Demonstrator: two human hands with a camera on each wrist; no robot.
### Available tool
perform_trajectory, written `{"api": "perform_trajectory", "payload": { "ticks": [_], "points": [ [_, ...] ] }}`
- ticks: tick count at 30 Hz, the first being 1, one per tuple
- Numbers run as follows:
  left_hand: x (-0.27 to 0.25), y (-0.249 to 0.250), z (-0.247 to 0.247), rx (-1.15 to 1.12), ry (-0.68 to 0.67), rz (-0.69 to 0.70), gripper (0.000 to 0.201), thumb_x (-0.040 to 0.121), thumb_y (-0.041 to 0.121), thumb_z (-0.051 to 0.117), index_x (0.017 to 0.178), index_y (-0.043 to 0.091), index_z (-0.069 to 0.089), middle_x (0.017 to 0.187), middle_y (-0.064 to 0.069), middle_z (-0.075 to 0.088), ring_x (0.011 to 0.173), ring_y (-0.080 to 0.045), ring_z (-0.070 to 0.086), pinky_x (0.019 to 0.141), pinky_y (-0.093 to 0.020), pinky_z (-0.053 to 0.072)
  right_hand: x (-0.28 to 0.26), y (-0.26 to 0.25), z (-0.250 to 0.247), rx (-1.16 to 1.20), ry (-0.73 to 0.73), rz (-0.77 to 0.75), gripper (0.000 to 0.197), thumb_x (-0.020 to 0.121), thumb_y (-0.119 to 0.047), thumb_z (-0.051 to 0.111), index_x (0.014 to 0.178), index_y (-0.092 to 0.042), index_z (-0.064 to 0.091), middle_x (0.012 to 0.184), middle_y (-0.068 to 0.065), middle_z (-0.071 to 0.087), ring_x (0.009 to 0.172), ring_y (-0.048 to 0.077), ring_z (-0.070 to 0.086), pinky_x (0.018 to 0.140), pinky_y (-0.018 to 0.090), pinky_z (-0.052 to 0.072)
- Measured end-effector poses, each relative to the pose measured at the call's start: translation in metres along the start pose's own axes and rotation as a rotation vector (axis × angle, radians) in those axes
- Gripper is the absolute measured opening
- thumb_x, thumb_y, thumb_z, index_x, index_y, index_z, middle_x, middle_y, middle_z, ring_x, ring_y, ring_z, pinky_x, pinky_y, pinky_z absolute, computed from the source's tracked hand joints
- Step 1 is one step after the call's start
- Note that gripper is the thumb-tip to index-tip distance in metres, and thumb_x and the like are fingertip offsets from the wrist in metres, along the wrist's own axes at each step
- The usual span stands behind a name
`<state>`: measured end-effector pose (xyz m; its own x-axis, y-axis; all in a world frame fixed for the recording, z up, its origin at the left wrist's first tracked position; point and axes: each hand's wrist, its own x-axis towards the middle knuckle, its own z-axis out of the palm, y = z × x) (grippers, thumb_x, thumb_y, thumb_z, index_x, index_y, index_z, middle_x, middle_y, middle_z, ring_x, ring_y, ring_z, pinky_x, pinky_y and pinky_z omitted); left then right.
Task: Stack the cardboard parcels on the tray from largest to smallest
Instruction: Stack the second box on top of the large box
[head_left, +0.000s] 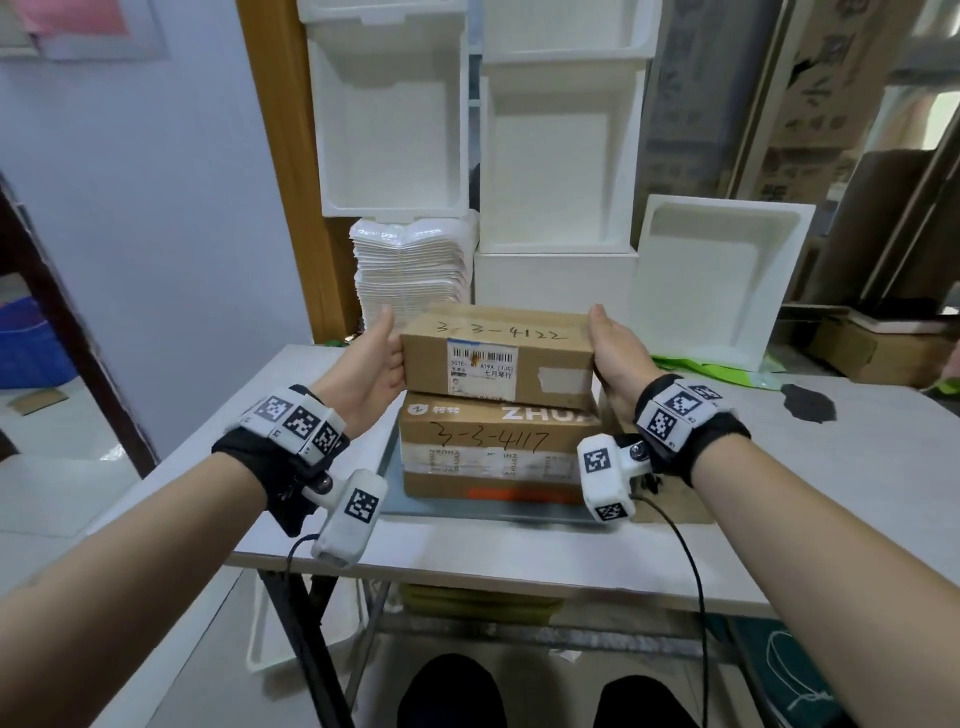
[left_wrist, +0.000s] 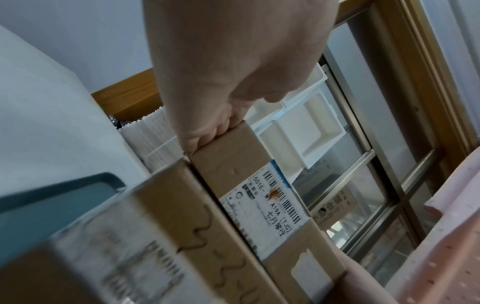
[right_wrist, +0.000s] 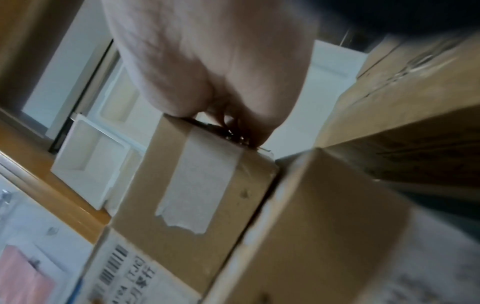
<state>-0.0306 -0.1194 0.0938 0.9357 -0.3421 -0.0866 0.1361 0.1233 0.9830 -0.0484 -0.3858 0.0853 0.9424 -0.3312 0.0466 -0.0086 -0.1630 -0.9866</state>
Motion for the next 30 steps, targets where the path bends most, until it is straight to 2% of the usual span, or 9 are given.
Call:
{"api": "perform_trajectory", "payload": {
  "ticks": [3,9,12,14,17,19,22,26,30],
  "points": [
    [-0.004,-0.012,0.002,0.02,0.016,-0.005,0.07,0.1,0.058,0.02,0.149,0.011,0.035,0.148,-0.006,0.046,0.134,-0.017,0.044,0.102,-0.026,0.037,-0.007,0.01,-0.001,-0.028,-0.019,0.004,0.058,0.095,-0.059,0.026,0.115,-0.02,0.064,0.12,0.003,0.067,0.114,0.019,0.06,0.102,0.037,0.044],
    [0.011,-0.011,-0.007,-0.008,0.069,-0.008,0.077,0.098,0.063,0.016,0.152,0.009,0.03,0.156,-0.007,0.034,0.145,-0.018,0.029,0.12,-0.034,0.018,-0.018,0.003,-0.003,0.013,0.059,0.049,0.078,0.093,-0.067,0.021,0.131,-0.01,0.057,0.129,0.003,0.062,0.122,0.02,0.054,0.109,0.036,0.037],
    [0.019,-0.006,-0.004,-0.048,0.101,0.012,0.08,0.096,0.066,0.016,0.147,0.01,0.04,0.148,-0.009,0.047,0.139,-0.021,0.04,0.118,-0.037,0.026,-0.029,0.01,0.003,0.061,0.018,0.055,0.084,0.08,-0.083,0.024,0.12,-0.022,0.065,0.118,-0.002,0.069,0.113,0.017,0.062,0.105,0.04,0.043],
    [0.023,-0.003,0.001,-0.078,0.125,0.018,0.08,0.095,0.067,0.016,0.142,0.011,0.047,0.14,-0.011,0.055,0.131,-0.024,0.049,0.113,-0.04,0.034,-0.038,0.012,0.007,0.052,0.004,0.04,0.094,0.073,-0.09,0.023,0.135,-0.027,0.056,0.134,-0.004,0.061,0.127,0.018,0.053,0.111,0.043,0.036],
    [0.025,0.0,0.012,-0.111,0.116,0.007,0.076,0.095,0.067,0.018,0.125,0.012,0.061,0.12,-0.015,0.069,0.113,-0.028,0.063,0.093,-0.043,0.05,-0.042,0.009,0.008,0.03,-0.011,-0.009,0.073,0.094,-0.069,0.02,0.149,-0.024,0.037,0.148,-0.006,0.044,0.138,0.017,0.037,0.109,0.032,0.027],
    [0.023,0.0,0.019,-0.103,0.105,-0.009,0.074,0.095,0.067,0.019,0.118,0.013,0.064,0.11,-0.015,0.073,0.107,-0.029,0.067,0.086,-0.041,0.052,-0.039,0.008,0.005,0.018,-0.038,-0.011,0.069,0.096,-0.065,0.02,0.149,-0.025,0.037,0.143,-0.006,0.049,0.136,0.017,0.04,0.104,0.031,0.029],
    [0.02,0.0,0.023,-0.102,0.09,-0.004,0.075,0.094,0.068,0.02,0.126,0.014,0.061,0.114,-0.013,0.072,0.109,-0.028,0.067,0.09,-0.042,0.052,-0.034,0.001,0.003,0.032,-0.026,-0.013,0.069,0.094,-0.068,0.022,0.142,-0.024,0.047,0.132,-0.006,0.059,0.124,0.015,0.051,0.099,0.03,0.034],
    [0.016,-0.002,0.022,-0.1,0.076,0.006,0.073,0.094,0.068,0.02,0.128,0.018,0.06,0.116,-0.012,0.071,0.109,-0.028,0.066,0.094,-0.044,0.051,-0.031,0.003,0.005,0.008,-0.017,-0.001,0.084,0.083,-0.08,0.024,0.143,-0.026,0.046,0.141,-0.004,0.054,0.132,0.017,0.046,0.113,0.042,0.031],
    [0.011,-0.011,0.022,-0.087,0.092,0.014,0.064,0.095,0.066,0.022,0.122,0.024,0.063,0.117,-0.008,0.071,0.108,-0.025,0.068,0.095,-0.046,0.051,-0.04,0.014,0.008,-0.079,0.02,-0.03,0.072,0.092,-0.071,0.02,0.144,-0.027,0.046,0.141,-0.004,0.053,0.131,0.019,0.046,0.11,0.038,0.033]
  ]
}}
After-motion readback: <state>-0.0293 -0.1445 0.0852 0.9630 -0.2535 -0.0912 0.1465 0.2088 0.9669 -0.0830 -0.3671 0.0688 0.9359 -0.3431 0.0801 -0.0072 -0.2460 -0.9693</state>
